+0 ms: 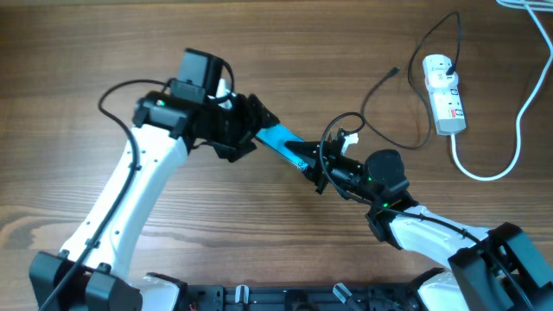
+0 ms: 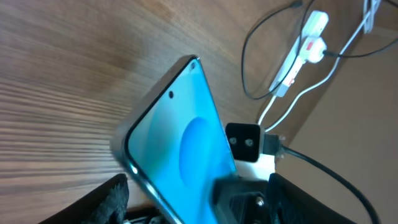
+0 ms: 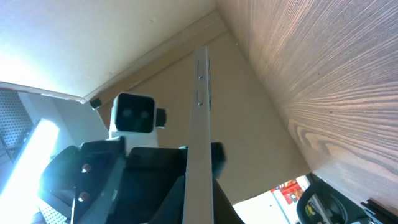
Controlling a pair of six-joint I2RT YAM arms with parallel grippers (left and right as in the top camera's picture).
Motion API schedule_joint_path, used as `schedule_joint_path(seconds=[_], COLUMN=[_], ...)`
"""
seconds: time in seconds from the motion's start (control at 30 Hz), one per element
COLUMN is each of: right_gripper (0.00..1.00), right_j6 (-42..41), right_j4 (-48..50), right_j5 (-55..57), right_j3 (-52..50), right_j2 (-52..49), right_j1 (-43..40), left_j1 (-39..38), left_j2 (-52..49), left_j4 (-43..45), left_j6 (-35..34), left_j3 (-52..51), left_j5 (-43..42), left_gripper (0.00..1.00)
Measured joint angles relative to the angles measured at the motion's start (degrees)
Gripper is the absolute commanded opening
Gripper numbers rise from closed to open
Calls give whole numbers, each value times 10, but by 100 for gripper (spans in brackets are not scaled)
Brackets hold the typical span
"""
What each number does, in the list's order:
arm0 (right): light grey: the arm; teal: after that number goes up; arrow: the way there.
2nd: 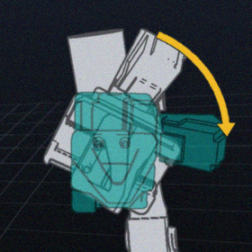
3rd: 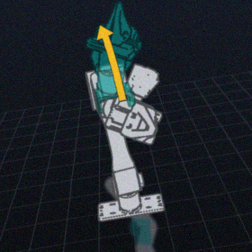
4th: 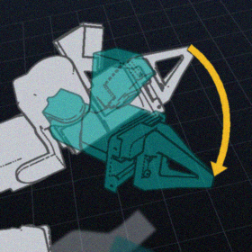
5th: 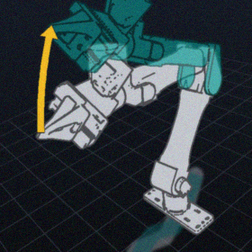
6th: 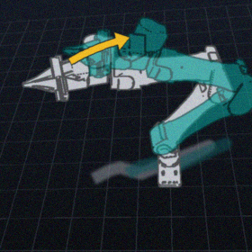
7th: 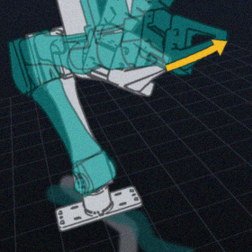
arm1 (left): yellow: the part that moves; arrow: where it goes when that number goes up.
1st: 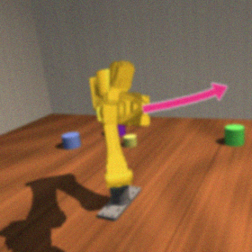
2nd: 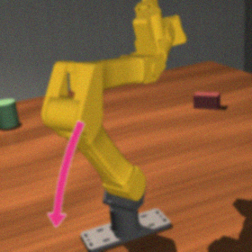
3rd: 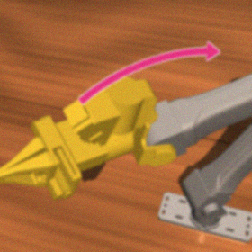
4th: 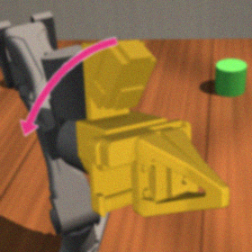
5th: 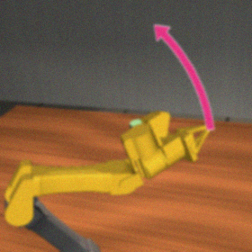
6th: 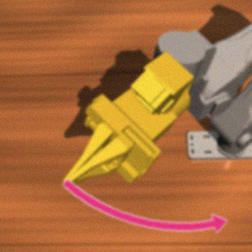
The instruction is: Plug charger to phone and switch on socket
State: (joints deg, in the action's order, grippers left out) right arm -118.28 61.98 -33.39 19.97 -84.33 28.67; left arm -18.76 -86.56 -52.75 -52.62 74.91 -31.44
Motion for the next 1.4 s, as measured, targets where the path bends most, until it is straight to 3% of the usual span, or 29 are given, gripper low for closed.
schedule_joint_path(seconds=[0.37,0.73,1.0,1.37,1.4], right_gripper=[4,4,4,4,11], right_j6=[0,-2,-28,-28,-28], right_j4=[0,5,13,16,16], right_j5=[0,10,32,39,39], right_j3=[0,0,0,0,0], right_j2=[0,0,0,0,0], right_j1=[0,-3,-8,-10,-10], left_j1=[-19,-20,-25,-25,-25], left_j2=[-1,-1,-2,-2,-2], left_j4=[105,132,169,180,179], left_j6=[-63,-104,-152,-179,-180], left_j3=[-71,-75,-75,-75,-75], left_j5=[0,3,5,2,2], left_gripper=[38,23,5,4,4])
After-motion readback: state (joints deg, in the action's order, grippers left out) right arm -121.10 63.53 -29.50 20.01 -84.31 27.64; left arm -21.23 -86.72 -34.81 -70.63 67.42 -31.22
